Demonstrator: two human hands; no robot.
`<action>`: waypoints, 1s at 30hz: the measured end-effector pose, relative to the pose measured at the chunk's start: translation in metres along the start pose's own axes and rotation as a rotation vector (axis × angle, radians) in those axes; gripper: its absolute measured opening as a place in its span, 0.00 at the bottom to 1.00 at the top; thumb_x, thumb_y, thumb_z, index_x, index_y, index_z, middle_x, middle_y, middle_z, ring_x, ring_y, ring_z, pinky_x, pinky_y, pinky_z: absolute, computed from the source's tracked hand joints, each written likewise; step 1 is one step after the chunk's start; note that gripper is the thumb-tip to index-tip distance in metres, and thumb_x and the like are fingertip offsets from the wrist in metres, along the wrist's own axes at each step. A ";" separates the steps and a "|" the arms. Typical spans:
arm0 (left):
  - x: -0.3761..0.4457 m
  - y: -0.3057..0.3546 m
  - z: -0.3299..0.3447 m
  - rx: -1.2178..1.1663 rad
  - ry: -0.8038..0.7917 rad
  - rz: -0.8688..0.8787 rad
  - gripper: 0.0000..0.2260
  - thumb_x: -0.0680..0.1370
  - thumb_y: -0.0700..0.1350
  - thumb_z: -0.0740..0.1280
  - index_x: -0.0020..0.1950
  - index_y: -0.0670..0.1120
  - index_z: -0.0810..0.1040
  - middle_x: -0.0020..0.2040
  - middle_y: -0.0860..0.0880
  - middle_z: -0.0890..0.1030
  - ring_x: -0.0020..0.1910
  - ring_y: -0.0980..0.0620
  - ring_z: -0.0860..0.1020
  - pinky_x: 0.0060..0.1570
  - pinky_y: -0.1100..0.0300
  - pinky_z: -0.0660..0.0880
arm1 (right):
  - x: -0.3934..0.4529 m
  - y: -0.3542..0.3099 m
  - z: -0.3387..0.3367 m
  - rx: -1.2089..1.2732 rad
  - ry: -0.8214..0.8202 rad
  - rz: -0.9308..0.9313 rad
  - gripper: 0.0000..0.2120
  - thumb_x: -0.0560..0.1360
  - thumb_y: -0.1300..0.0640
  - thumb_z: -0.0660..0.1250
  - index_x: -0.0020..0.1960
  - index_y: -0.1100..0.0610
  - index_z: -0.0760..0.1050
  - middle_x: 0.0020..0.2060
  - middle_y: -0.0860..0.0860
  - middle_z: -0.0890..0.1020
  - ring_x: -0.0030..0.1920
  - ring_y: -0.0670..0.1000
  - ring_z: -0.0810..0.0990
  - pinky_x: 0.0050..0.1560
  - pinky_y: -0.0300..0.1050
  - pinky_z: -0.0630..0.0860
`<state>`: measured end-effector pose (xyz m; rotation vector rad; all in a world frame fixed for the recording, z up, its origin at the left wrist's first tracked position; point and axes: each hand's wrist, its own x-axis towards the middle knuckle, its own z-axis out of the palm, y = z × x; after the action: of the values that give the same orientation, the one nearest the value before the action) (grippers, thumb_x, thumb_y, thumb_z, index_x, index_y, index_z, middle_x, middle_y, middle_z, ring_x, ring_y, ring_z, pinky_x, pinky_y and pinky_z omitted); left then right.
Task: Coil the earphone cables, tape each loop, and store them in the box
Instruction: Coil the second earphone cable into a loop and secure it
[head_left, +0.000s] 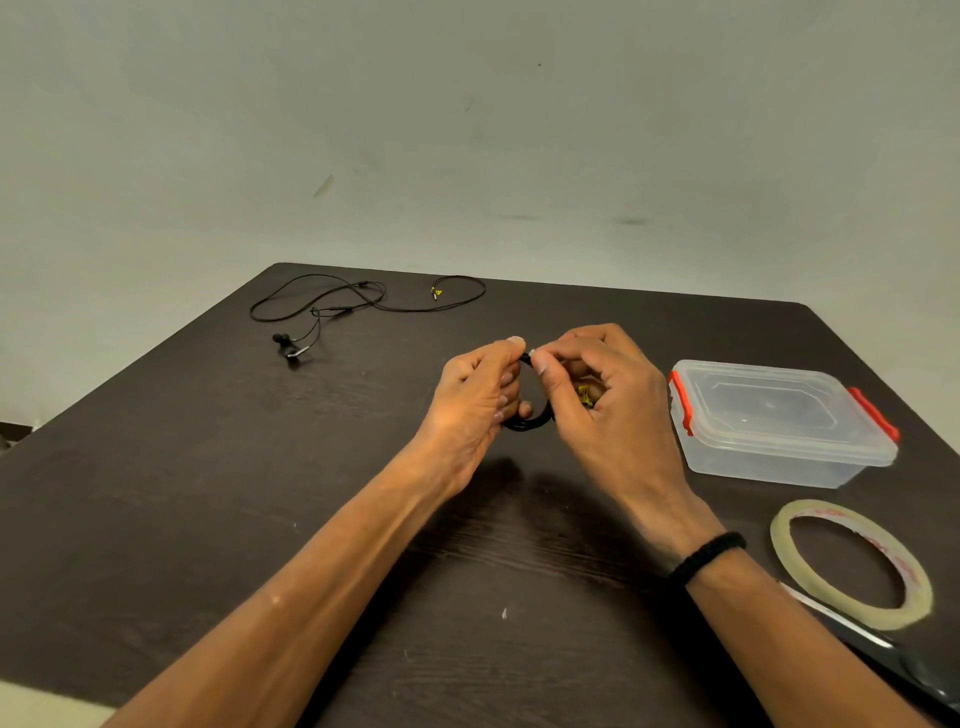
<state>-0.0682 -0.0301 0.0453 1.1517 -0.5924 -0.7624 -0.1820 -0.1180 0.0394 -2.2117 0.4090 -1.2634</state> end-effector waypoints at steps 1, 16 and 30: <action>-0.001 0.000 0.000 0.007 -0.012 0.011 0.26 0.85 0.44 0.63 0.25 0.51 0.75 0.24 0.53 0.64 0.22 0.57 0.64 0.35 0.59 0.72 | 0.000 -0.001 0.000 0.000 -0.006 -0.005 0.04 0.81 0.55 0.72 0.52 0.55 0.84 0.50 0.47 0.80 0.47 0.45 0.82 0.45 0.37 0.80; 0.002 -0.004 -0.004 0.191 -0.045 0.129 0.23 0.85 0.46 0.64 0.29 0.53 0.78 0.27 0.52 0.69 0.27 0.56 0.72 0.37 0.58 0.74 | 0.005 -0.001 -0.003 0.247 -0.187 0.290 0.05 0.78 0.60 0.74 0.51 0.53 0.82 0.42 0.47 0.86 0.44 0.47 0.86 0.48 0.48 0.86; 0.000 0.004 -0.013 0.440 -0.075 0.147 0.18 0.74 0.55 0.77 0.57 0.46 0.83 0.39 0.47 0.85 0.37 0.51 0.83 0.53 0.50 0.83 | 0.006 0.008 -0.009 0.100 -0.194 0.220 0.03 0.80 0.57 0.71 0.52 0.51 0.80 0.43 0.45 0.85 0.44 0.46 0.85 0.46 0.50 0.85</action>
<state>-0.0571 -0.0218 0.0446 1.4666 -0.9285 -0.5632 -0.1861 -0.1306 0.0423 -2.1145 0.4864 -0.9255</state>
